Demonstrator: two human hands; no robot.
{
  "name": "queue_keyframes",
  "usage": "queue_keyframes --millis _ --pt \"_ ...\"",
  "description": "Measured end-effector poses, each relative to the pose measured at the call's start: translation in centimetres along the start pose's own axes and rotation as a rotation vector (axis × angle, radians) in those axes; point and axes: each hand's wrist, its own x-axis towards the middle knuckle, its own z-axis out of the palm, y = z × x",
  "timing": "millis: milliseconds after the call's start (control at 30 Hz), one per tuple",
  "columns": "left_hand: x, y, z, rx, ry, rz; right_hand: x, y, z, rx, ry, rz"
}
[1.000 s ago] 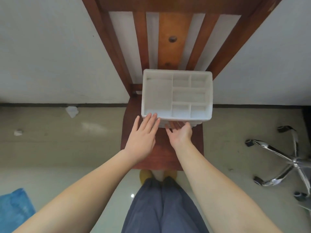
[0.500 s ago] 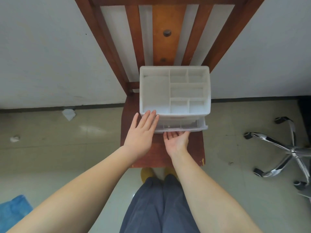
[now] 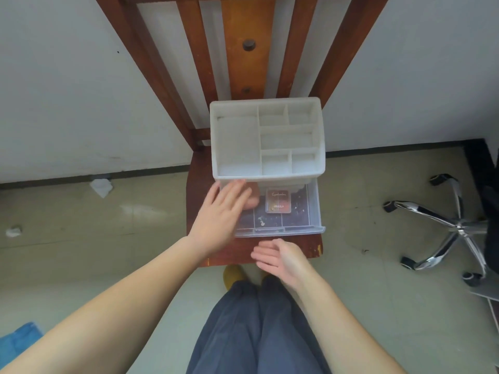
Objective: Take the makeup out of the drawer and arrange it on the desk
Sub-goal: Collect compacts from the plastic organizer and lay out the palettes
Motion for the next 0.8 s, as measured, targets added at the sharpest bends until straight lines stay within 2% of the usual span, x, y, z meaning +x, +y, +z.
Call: queue_keyframes --millis 67,100,167,233,300,367,500,600,700,800 --pt "-0.1 0.5 0.8 -0.059 -0.026 0.151 -1.9 -2.3 -0.7 -0.502 -0.02 -0.085" --pt "0.2 0.7 1.2 -0.08 -0.086 0.154 -2.3 -3.6 -0.9 -0.67 0.002 -0.192" --pt "1.6 1.1 2.2 -0.031 -0.246 0.01 -2.0 -6.4 -1.0 -0.927 0.174 -0.493" --pt "3.3 1.2 2.9 0.073 -0.309 -0.132 -0.3 -8.7 -0.9 -1.288 0.288 -0.728" --pt "4.6 1.4 3.4 0.142 -0.329 -0.185 2.3 -9.4 -1.0 -1.675 0.264 -0.749" --pt "5.2 1.4 4.0 0.169 -0.341 -0.191 4.0 -9.3 -1.2 -1.899 0.285 -0.725" --pt "5.0 0.9 4.3 0.179 -0.325 -0.166 5.1 -8.7 -2.0 -1.964 0.337 -0.907" --pt "4.6 0.8 3.5 0.102 -0.353 -0.118 4.4 -8.9 -2.5 -1.811 0.277 -0.909" --pt "3.7 0.9 1.8 -0.153 -0.351 -0.176 1.7 -9.9 -2.8 -1.407 0.129 -0.778" --pt "1.7 1.3 -1.0 -0.54 -0.353 -0.342 -2.0 -10.4 -3.9 -1.067 -0.125 -0.49"
